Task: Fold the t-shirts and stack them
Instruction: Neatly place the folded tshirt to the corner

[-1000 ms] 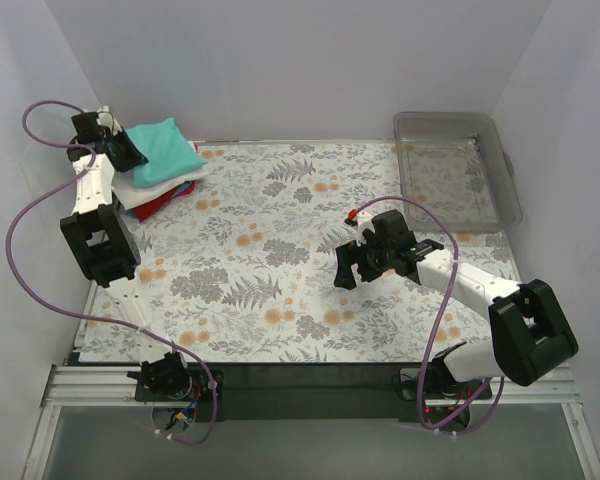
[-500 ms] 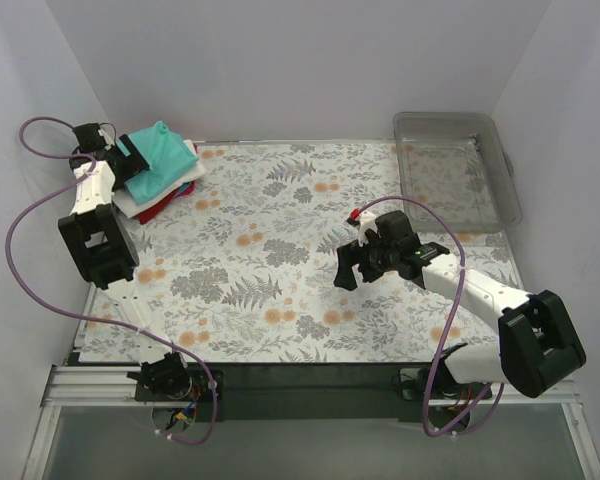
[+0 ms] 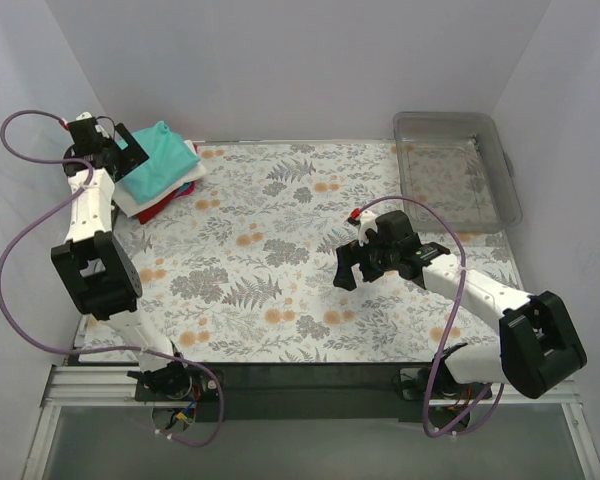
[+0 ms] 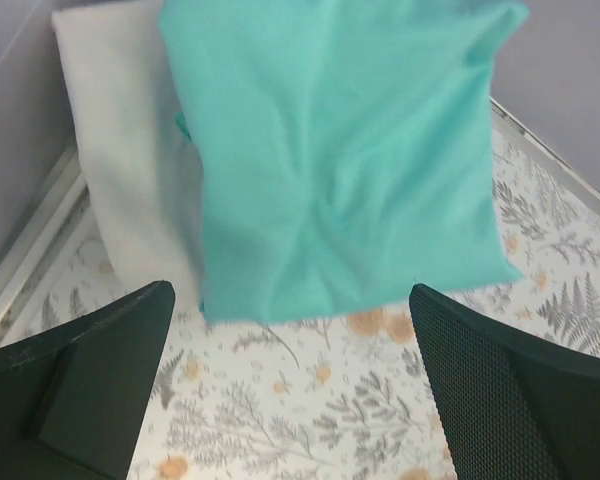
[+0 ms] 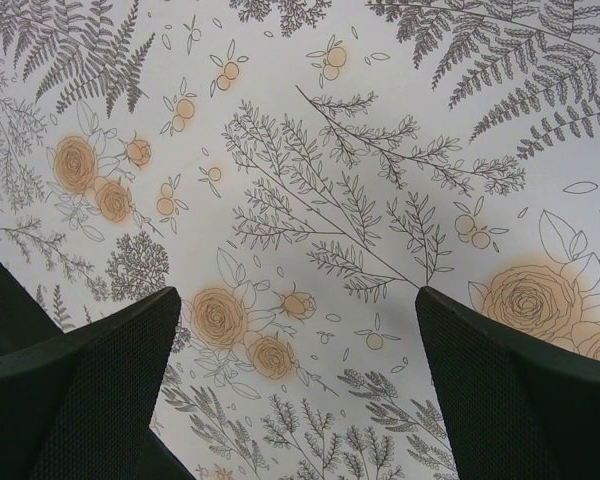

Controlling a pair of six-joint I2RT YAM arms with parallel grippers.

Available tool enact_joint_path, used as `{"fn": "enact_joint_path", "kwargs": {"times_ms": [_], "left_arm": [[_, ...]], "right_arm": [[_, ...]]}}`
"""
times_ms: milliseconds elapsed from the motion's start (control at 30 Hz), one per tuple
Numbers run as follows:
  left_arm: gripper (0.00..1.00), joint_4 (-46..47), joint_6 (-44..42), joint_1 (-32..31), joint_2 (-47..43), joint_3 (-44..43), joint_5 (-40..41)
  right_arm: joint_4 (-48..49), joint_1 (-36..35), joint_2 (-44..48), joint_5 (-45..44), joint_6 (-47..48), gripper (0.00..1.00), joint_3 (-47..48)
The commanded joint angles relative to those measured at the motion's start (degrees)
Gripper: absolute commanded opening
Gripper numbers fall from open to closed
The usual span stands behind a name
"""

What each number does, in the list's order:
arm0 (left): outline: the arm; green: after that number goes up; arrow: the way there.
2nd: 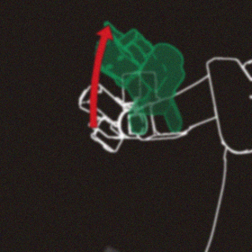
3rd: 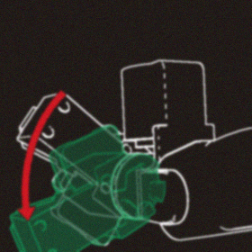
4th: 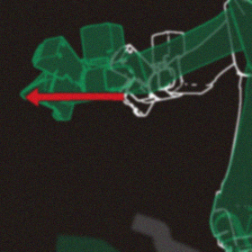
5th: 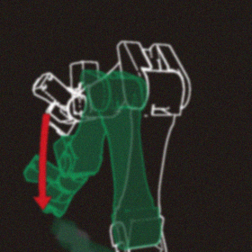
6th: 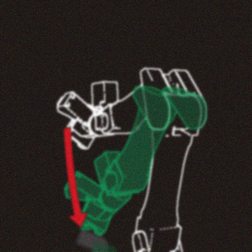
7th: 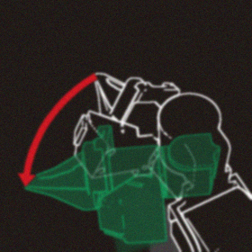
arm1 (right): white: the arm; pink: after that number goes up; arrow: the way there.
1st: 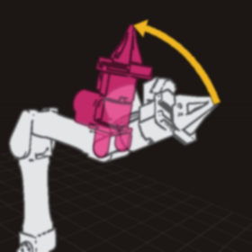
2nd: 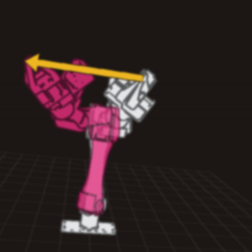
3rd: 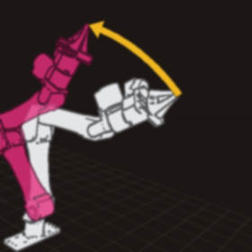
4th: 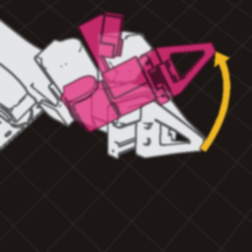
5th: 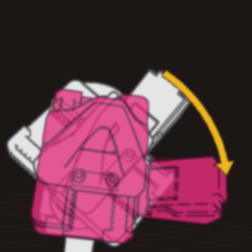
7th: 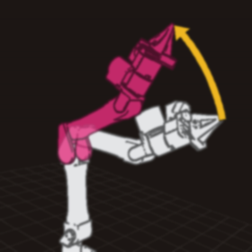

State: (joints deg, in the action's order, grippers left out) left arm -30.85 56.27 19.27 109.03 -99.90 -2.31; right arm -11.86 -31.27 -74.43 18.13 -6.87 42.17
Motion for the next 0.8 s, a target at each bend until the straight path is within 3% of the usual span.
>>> {"fn": "enact_joint_path", "kwargs": {"times_ms": [0,133,467,767], "left_arm": [[0.98,3.1,2.0,-1.9,-11.7,9.8,1.6],[0.98,6.3,3.7,-7.0,-21.5,20.4,9.8],[0.98,10.4,8.9,-26.9,-43.9,41.3,21.7],[0.96,12.1,14.0,-45.6,-53.3,54.9,26.5]], "right_arm": [[1.3,-0.3,2.1,0.3,0.1,0.93,-0.2],[1.2,-0.3,3.2,0.2,0.1,0.96,-0.2],[0.0,-0.3,6.8,-4.0,0.0,0.98,2.0],[-0.2,1.7,9.7,-14.0,-0.3,0.98,4.3]]}}
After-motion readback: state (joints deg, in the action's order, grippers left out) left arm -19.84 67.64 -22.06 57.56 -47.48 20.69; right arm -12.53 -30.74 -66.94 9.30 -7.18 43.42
